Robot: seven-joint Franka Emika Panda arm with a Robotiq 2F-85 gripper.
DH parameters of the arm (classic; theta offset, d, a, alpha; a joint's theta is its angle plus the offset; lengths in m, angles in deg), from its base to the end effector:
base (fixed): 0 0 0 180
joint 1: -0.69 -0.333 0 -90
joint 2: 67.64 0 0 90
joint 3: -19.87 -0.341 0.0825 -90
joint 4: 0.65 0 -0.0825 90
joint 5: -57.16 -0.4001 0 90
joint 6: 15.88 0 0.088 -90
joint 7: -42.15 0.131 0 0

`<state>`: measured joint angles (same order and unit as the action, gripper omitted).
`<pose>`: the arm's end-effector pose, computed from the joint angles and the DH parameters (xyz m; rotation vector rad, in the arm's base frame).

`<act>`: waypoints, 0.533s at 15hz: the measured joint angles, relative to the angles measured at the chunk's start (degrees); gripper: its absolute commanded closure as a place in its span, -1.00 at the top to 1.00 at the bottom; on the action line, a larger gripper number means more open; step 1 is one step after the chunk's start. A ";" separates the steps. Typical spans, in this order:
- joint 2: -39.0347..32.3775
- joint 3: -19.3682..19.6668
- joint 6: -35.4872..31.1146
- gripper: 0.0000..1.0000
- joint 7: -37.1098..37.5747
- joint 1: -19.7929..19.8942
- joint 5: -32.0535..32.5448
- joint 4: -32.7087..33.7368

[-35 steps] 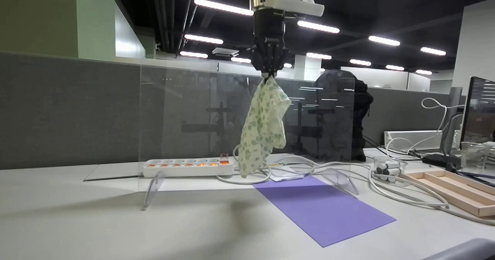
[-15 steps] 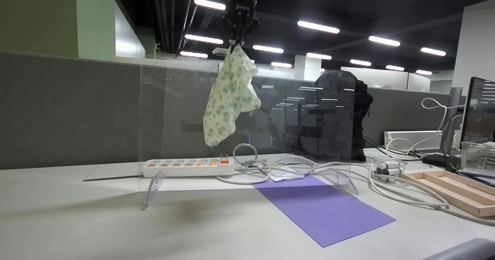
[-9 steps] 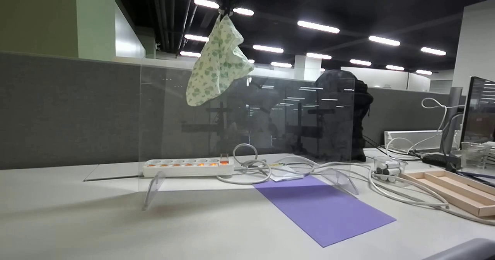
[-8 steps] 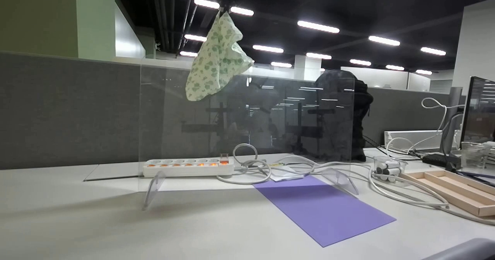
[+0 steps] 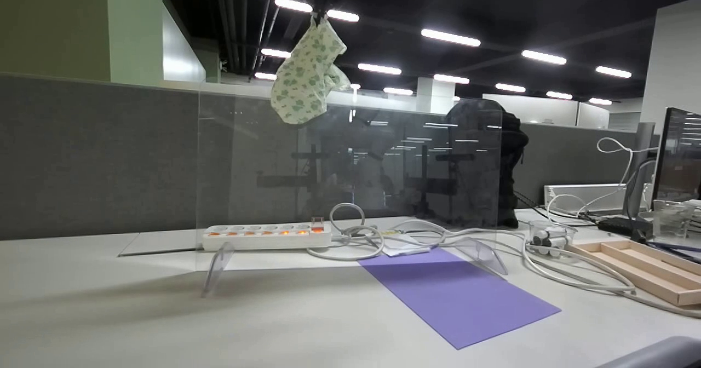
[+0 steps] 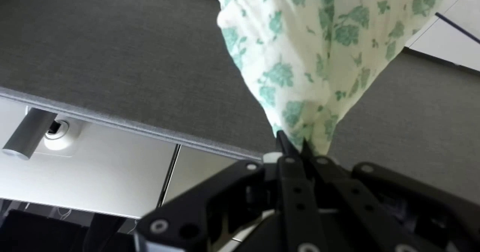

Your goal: Pick up the cloth and put it on top of the glass

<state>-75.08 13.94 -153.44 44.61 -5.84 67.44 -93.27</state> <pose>0.6695 0.1391 0.6222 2.8867 0.3782 1.0093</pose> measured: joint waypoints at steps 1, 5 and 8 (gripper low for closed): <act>-0.73 0.14 -0.54 -0.99 0.01 -0.02 0.00 0.64; -2.86 0.44 -2.02 -0.99 0.02 -0.08 -0.02 2.84; -3.56 0.45 -2.10 -0.99 -0.02 -0.15 -0.21 3.68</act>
<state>-78.65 14.39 -155.54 44.59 -5.99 67.23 -89.59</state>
